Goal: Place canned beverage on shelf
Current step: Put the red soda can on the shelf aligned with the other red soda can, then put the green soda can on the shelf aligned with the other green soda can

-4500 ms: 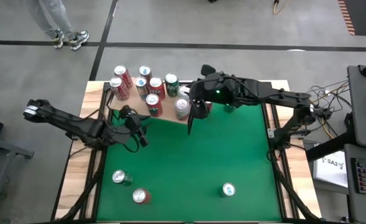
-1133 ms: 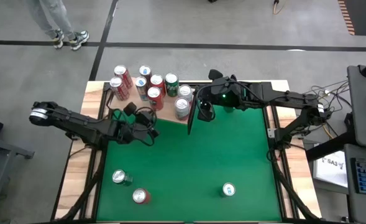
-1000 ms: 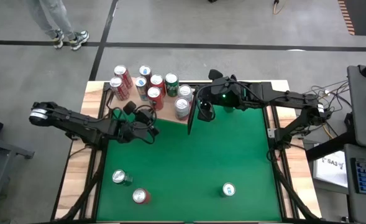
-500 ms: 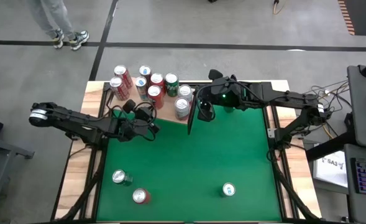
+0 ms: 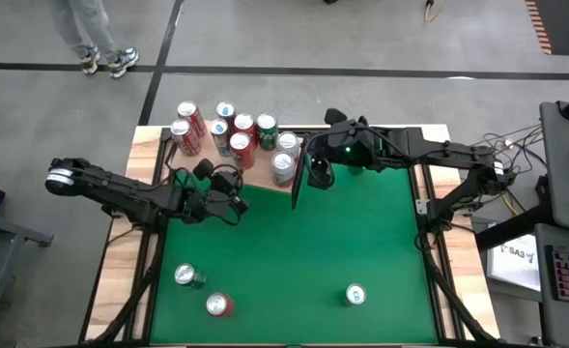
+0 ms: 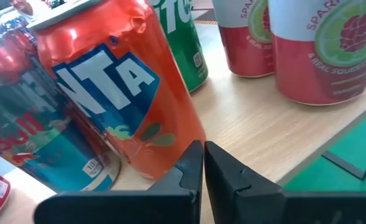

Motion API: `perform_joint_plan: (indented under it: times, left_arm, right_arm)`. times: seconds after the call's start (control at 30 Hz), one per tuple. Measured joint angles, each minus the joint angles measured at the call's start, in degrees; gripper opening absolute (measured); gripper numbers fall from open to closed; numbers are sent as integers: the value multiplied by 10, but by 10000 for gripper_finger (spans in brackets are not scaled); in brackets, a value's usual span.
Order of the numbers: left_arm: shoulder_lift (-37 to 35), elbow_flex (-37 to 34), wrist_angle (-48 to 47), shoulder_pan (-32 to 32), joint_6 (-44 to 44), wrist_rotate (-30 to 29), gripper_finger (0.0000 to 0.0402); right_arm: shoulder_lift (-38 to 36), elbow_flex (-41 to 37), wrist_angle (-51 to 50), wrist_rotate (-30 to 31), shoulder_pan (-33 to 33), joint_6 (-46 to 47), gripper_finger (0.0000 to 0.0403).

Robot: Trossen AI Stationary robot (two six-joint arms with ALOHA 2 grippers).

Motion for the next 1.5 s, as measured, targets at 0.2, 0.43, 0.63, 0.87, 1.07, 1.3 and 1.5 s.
perform_joint_plan:
  times: [0.2, 0.43, 0.63, 0.87, 1.07, 1.3, 1.5]
  left_arm:
    - [0, 0, 3, 8, 35, -2, 0]
    - [1, 0, 16, 29, 44, -2, 0]
    - [1, 0, 32, 41, 57, -2, 0]
    - [1, 0, 35, 45, 71, -2, 0]
    - [1, 0, 35, 45, 71, -8, 0]
    - [1, 0, 35, 42, 64, -39, 0]
    - [-8, 0, 35, 6, 49, -38, 0]
  right_arm:
    - [0, 0, -3, 0, 0, 4, 9]
    - [0, 0, -3, 0, 0, 4, 9]
    - [0, 0, -3, 0, 0, 4, 9]
    - [0, 0, -3, 0, 0, 4, 9]
    - [0, 0, -4, 0, 0, 3, 9]
    - [0, 0, -4, 0, 0, 3, 9]
    - [0, 0, -4, 0, 0, 3, 9]
